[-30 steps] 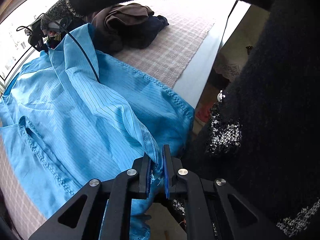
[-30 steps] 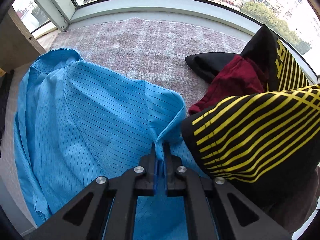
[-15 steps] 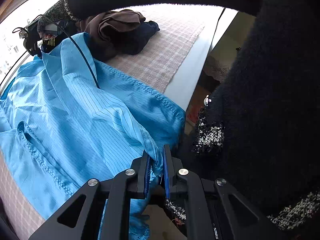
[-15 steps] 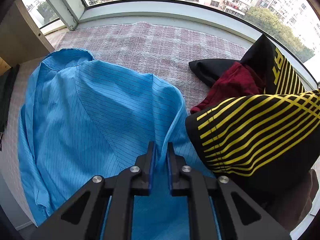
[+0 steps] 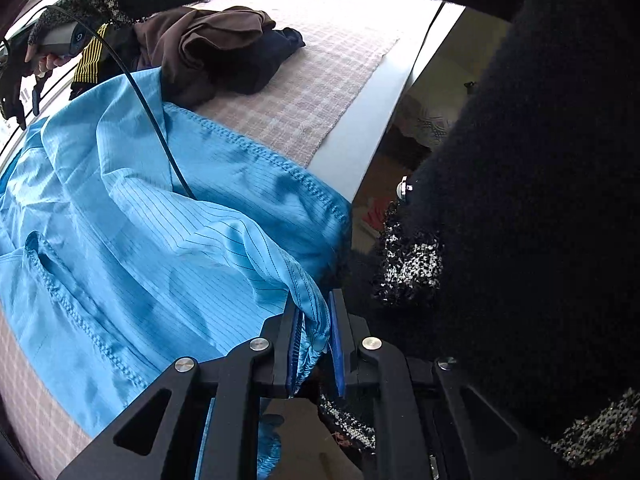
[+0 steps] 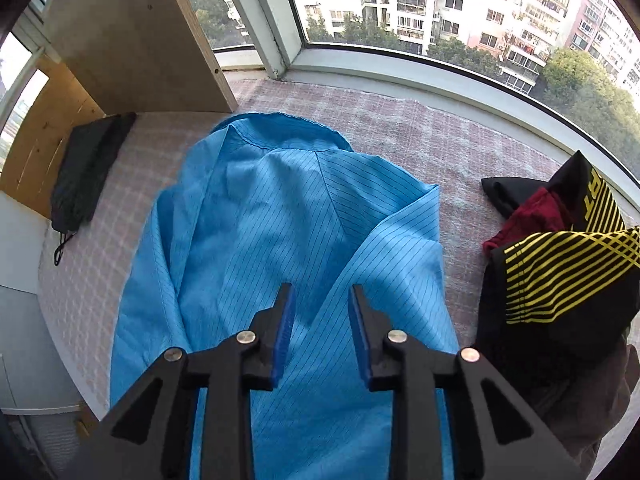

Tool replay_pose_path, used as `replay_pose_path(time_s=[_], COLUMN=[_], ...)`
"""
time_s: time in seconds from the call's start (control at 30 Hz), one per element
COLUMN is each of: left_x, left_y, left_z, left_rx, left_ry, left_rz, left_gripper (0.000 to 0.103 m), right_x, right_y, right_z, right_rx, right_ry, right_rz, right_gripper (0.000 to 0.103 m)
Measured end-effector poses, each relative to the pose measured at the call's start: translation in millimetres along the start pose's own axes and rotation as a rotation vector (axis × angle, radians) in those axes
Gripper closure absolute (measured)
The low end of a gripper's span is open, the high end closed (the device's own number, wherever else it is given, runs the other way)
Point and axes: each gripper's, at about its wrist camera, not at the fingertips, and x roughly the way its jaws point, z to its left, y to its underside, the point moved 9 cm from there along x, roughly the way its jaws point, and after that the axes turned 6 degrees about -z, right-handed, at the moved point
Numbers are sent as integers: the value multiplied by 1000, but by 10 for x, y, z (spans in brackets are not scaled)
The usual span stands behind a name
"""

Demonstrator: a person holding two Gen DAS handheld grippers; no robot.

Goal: Fold clothes

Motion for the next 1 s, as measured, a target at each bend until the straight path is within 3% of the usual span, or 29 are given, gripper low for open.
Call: replay_pose_path(time_s=[0.03, 0.13, 0.27, 0.3, 0.43, 0.6, 0.7, 0.77, 0.8, 0.93, 1.0], left_x=[-1, -85, -405, -501, -578, -159, 220, 478, 576, 844, 861], left_y=[-6, 36, 186, 235, 373, 222, 79, 47, 62, 128, 112], left_z=[-31, -100, -92, -60, 561, 1603, 2055, 2170, 2215, 2235, 2223], left_rx=[14, 55, 106, 112, 87, -38, -110, -159, -154, -133, -105], left_ry=[16, 39, 50, 56, 0, -49, -43, 2, -20, -23, -30], left_rz=[-5, -10, -36, -44, -35, 11, 48, 88, 110, 172, 166], left_gripper=[87, 75, 67, 63, 58, 58, 58, 58, 58, 58, 58], right_x=[-106, -424, -835, -860, -937, -922, -881, -850, -835, -771, -772], right_y=[155, 620, 1269, 1586, 2870, 4033, 4451, 4646, 4735, 4827, 4781], right_z=[-52, -207, -420, -494, -555, 103, 488, 676, 763, 988, 1079], right_rx=[12, 46, 99, 147, 388, 588, 670, 751, 790, 864, 873], right_ry=[-2, -6, -10, -3, -7, -59, -69, -101, -118, -189, -238], right_rz=[-9, -37, -71, -68, -93, -123, -127, -133, -136, -153, -171], right_gripper=[76, 60, 60, 60, 60, 59, 60, 59, 60, 59, 59])
